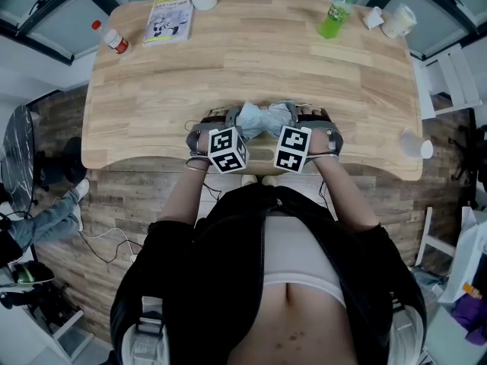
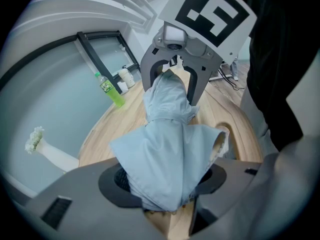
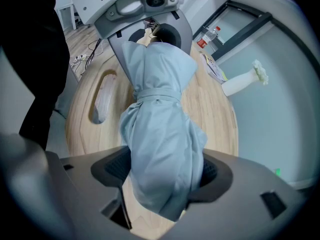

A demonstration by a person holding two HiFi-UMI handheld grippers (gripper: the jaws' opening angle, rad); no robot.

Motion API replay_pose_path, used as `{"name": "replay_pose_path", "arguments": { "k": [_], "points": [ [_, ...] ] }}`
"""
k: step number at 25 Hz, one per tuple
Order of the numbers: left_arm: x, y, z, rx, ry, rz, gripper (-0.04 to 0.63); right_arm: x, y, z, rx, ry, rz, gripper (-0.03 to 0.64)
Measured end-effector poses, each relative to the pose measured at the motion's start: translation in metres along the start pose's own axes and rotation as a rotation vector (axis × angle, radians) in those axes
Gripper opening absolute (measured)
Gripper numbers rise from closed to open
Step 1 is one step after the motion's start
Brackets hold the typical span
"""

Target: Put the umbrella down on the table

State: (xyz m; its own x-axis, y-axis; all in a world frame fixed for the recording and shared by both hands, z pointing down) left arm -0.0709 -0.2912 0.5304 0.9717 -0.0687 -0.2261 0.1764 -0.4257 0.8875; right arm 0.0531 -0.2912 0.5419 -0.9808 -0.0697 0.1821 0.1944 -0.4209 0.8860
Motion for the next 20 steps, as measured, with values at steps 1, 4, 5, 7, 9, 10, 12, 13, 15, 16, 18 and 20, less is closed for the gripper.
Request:
{"name": "replay_pose_path", "arguments": {
  "k": [1,4,5,7,9,10,12,13,15,16,18,20],
  "points": [
    [-0.0001,0.0004,0.0,-0.001,-0.001,-0.001,0.253,0.0001,0.0003,-0.0001,0.0,-0.001,0.001,0.359],
    [-0.0011,0.0016,-0.0005,-0.004,-0.006,-0.002,0.253,0.0012,0.0012,0.0002,0.0,-0.003,0.003,0.359],
    [-0.0016,0.0019,-0.001,-0.004,-0.007,-0.003,0.253,0.0016,0.0014,0.0006,-0.001,-0.004,0.004,0.359],
    [-0.0026,0.0027,-0.0019,-0.005,-0.01,-0.004,0.253,0.0023,0.0017,0.0016,-0.001,-0.006,0.006,0.359],
    [-0.0036,0.0041,-0.0027,-0.008,-0.014,-0.005,0.253,0.0031,0.0024,0.0024,-0.002,-0.009,0.007,0.359],
    [-0.004,0.005,-0.0032,-0.01,-0.018,-0.004,0.253,0.0034,0.003,0.0028,-0.003,-0.012,0.008,0.359],
    [-0.0048,0.0066,-0.004,-0.014,-0.024,-0.005,0.253,0.0041,0.004,0.0034,-0.006,-0.017,0.011,0.359],
    [-0.0053,0.0071,-0.0043,-0.014,-0.027,-0.006,0.253,0.0044,0.0043,0.0035,-0.006,-0.019,0.013,0.359],
    [-0.0063,0.0079,-0.0048,-0.016,-0.031,-0.006,0.253,0.0052,0.0045,0.0037,-0.007,-0.022,0.014,0.359],
    [-0.0068,0.0083,-0.005,-0.017,-0.033,-0.005,0.254,0.0056,0.0046,0.0038,-0.007,-0.023,0.016,0.359],
    [-0.0074,0.0091,-0.0056,-0.02,-0.039,-0.005,0.255,0.0062,0.0047,0.0042,-0.008,-0.027,0.019,0.359],
    [-0.0078,0.0098,-0.0065,-0.022,-0.044,-0.007,0.256,0.0066,0.0049,0.0048,-0.008,-0.032,0.022,0.359]
  ]
}}
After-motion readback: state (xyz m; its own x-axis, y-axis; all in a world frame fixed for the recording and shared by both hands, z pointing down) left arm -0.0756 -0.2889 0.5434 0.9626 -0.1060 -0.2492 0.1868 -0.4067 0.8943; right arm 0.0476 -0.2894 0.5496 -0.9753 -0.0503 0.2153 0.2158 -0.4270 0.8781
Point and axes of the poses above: the fingertips, and each gripper's own axes: y forward along the fingers, z to its left, x out of its top, the point moved 8 cm from there along -y, backward along the fingers, and after that the axes turned 15 degrees about z, right-handed, at the moved point
